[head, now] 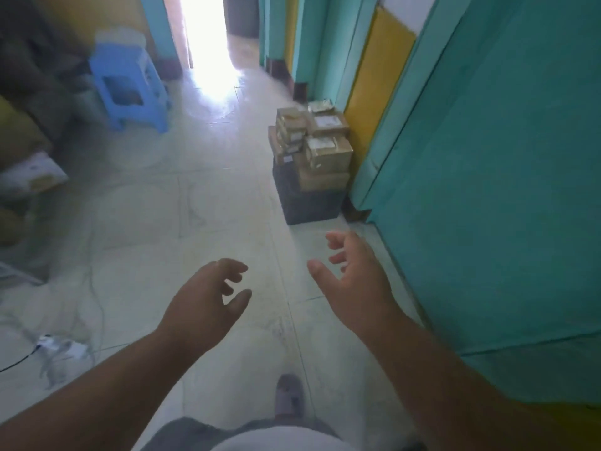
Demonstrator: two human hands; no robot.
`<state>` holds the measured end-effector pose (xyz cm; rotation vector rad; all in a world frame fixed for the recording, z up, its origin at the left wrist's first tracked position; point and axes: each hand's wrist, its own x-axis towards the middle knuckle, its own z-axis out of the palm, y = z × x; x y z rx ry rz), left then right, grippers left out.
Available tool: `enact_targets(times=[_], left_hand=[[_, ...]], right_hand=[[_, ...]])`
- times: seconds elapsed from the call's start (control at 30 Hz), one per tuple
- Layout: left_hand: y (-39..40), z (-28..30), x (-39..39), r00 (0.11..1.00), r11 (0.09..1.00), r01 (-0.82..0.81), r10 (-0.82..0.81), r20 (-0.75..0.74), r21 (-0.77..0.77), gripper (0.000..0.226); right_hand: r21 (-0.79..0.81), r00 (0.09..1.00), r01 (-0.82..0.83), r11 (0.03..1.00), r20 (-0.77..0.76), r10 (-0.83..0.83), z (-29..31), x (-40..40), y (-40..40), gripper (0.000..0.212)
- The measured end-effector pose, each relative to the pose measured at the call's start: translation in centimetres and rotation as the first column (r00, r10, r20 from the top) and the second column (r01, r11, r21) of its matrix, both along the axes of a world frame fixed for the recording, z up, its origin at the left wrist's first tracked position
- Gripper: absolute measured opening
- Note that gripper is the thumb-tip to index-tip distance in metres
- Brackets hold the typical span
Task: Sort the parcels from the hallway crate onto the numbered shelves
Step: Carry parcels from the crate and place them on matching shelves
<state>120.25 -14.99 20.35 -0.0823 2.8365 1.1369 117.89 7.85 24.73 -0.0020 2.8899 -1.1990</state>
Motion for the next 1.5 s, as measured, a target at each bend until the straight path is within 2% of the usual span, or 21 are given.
enact_targets(times=[0.17,0.3,0.5,0.77,0.9,1.2,1.37,1.5], left_hand=[[-5.6,1.1,-7.4,0.986,0.986,-0.168,0.168,-0.013,-0.015,0.033],[-11.1,0.4,-15.0,0.982,0.981,-0.19,0.19,-0.008,-0.033,0.032],[-14.6,1.6,-31.4,1.0,1.0,-0.016,0.016,-0.024,-0.017,0.029],[-10.7,0.9,-51.0,0.973,0.973,0.23,-0.231,-0.003,-0.015,0.03],[-8.5,-0.4,-60.9,0.963,0.963,0.267,-0.267,0.027,-0.04,0.035],[-10.6,-0.4,-79.8,0.961,0.958,0.268,-0.26,0.093,-0.096,0.038],[-9.5,-3.4,-92.8,0.901,0.904,0.421,-0.407,0.149,-0.076,0.032],[-8.1,-6.6,-104.3,0.807,0.812,0.578,-0.555,0.202,-0.079,0.028]], right_hand=[[-0.016,0.992,-0.117,0.993,-0.041,0.116,1.5,-11.9,-6.1,0.045],[-0.052,0.988,-0.152,0.987,-0.041,0.15,1.0,-20.2,-11.7,0.045],[-0.052,0.999,0.009,0.999,-0.044,-0.011,1.9,-30.6,-14.2,0.046],[0.0,0.954,0.29,0.957,-0.079,-0.289,2.1,-44.4,-10.2,0.043],[0.047,0.95,0.302,0.952,-0.102,-0.296,1.3,-54.5,-7.9,0.044],[0.055,0.966,0.245,0.968,-0.094,-0.24,2.1,-76.7,-8.5,0.045],[0.063,0.927,0.37,0.927,-0.086,-0.364,-0.6,-85.4,-8.7,0.045],[0.077,0.833,0.554,0.829,-0.038,-0.553,-4.1,-90.4,-9.3,0.044]])
